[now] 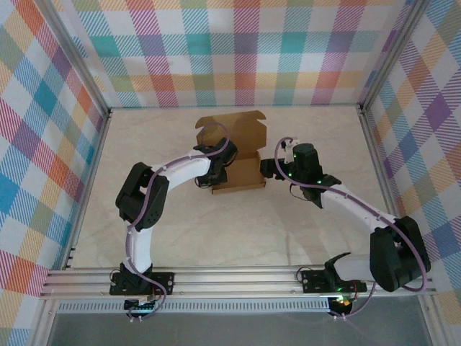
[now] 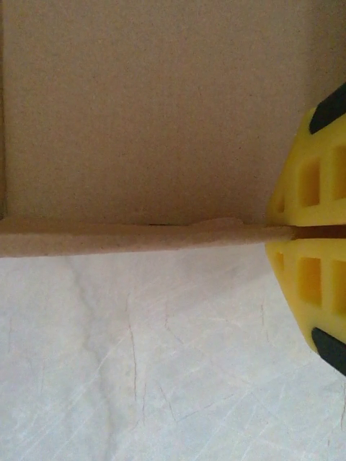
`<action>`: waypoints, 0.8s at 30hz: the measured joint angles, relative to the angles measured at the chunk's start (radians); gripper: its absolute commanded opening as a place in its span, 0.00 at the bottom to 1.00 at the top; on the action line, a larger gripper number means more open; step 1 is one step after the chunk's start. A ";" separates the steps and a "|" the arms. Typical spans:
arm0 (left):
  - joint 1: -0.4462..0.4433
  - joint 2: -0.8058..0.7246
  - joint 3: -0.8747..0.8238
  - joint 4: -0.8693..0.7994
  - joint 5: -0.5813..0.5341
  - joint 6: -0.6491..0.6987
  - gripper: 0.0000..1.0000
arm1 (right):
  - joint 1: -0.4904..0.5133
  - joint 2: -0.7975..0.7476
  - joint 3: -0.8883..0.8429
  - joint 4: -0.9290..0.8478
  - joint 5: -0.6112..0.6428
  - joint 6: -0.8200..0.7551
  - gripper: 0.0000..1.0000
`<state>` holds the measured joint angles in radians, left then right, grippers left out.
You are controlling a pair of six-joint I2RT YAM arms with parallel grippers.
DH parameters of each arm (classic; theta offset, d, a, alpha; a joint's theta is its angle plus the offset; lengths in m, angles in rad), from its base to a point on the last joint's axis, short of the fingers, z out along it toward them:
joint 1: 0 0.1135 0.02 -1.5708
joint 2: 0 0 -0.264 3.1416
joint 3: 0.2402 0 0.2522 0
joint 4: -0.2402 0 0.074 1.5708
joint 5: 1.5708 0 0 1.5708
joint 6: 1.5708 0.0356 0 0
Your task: Fold the paper box
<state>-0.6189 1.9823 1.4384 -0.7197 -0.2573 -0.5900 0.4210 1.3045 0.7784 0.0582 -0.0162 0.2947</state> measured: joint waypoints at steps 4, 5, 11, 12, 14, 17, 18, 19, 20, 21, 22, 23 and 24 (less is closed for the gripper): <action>0.001 -0.032 -0.055 0.048 0.027 0.065 0.16 | -0.033 -0.004 0.001 -0.026 -0.022 -0.013 0.85; 0.001 -0.041 -0.069 0.061 0.037 0.085 0.20 | -0.043 -0.004 0.003 -0.039 -0.030 -0.023 0.85; 0.000 -0.059 -0.122 0.114 0.063 0.132 0.50 | -0.127 0.008 0.108 -0.151 -0.134 -0.131 0.89; 0.000 -0.067 -0.129 0.127 0.060 0.144 0.59 | -0.143 0.019 0.144 -0.171 -0.158 -0.160 0.90; 0.000 -0.101 -0.156 0.161 0.049 0.158 0.78 | -0.171 0.049 0.218 -0.204 -0.208 -0.221 0.90; -0.002 -0.194 -0.201 0.200 0.030 0.194 0.97 | -0.211 0.103 0.309 -0.248 -0.293 -0.315 0.90; -0.002 -0.229 -0.209 0.213 0.027 0.215 1.00 | -0.223 0.132 0.346 -0.274 -0.322 -0.349 0.89; -0.002 -0.265 -0.216 0.232 0.025 0.232 1.00 | -0.232 0.163 0.386 -0.303 -0.345 -0.383 0.89; -0.001 -0.293 -0.221 0.250 0.025 0.245 1.00 | -0.238 0.198 0.430 -0.335 -0.367 -0.418 0.88; 0.000 -0.327 -0.227 0.270 0.029 0.264 1.00 | -0.241 0.242 0.486 -0.378 -0.386 -0.461 0.87; 0.004 -0.356 -0.232 0.287 0.039 0.278 1.00 | -0.245 0.287 0.545 -0.422 -0.404 -0.504 0.86; 0.011 -0.378 -0.232 0.296 0.058 0.292 1.00 | -0.246 0.324 0.595 -0.455 -0.418 -0.538 0.85; 0.023 -0.397 -0.232 0.309 0.082 0.301 1.00 | -0.248 0.369 0.655 -0.492 -0.435 -0.583 0.82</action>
<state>-0.5957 1.5852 1.2060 -0.4110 -0.1757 -0.2890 0.1730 1.6733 1.4334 -0.4339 -0.4507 -0.2878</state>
